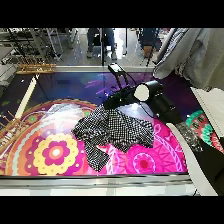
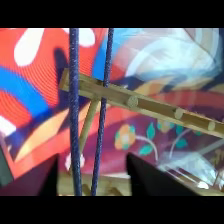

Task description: Fold the clothes and pants, and hang the long-sleeved shirts on hangers.

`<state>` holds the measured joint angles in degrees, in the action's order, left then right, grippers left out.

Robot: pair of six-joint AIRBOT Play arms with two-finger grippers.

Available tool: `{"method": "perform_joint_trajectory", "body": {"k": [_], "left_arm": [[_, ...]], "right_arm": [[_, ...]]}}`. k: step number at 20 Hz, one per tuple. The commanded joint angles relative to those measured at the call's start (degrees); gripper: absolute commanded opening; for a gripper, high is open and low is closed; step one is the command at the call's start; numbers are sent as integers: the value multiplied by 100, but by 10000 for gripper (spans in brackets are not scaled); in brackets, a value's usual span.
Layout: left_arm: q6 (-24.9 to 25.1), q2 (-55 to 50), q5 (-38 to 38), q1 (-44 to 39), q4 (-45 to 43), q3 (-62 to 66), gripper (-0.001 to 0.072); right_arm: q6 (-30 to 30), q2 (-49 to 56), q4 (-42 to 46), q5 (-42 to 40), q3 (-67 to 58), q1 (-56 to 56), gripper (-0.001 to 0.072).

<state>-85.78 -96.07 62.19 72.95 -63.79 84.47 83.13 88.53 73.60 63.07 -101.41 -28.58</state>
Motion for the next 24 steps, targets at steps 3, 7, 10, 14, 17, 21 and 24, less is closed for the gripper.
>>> {"method": "perform_joint_trajectory", "body": {"k": [3,7,10,14,17,21,24], "left_arm": [[7,-229,-313,-96,87,2,97],[15,-101,-260,-94,107,179,17],[522,337,-245,-188,461,584,16],[1749,1349,-691,-774,1652,1543,17],[3799,1843,-286,-1440,5270,1661,17],[4262,1650,2041,-2522,6649,1661,17],[4981,1117,4159,-3338,6277,1661,17]], "right_arm": [[37,4,101,15,2,-74,24],[37,4,109,35,0,-74,24],[35,2,107,63,-4,-74,25],[39,-13,101,184,-11,-74,24],[374,-87,417,-245,-15,-66,23],[929,-297,1132,-809,-33,223,23],[922,-376,1134,-800,-109,498,23]]}}
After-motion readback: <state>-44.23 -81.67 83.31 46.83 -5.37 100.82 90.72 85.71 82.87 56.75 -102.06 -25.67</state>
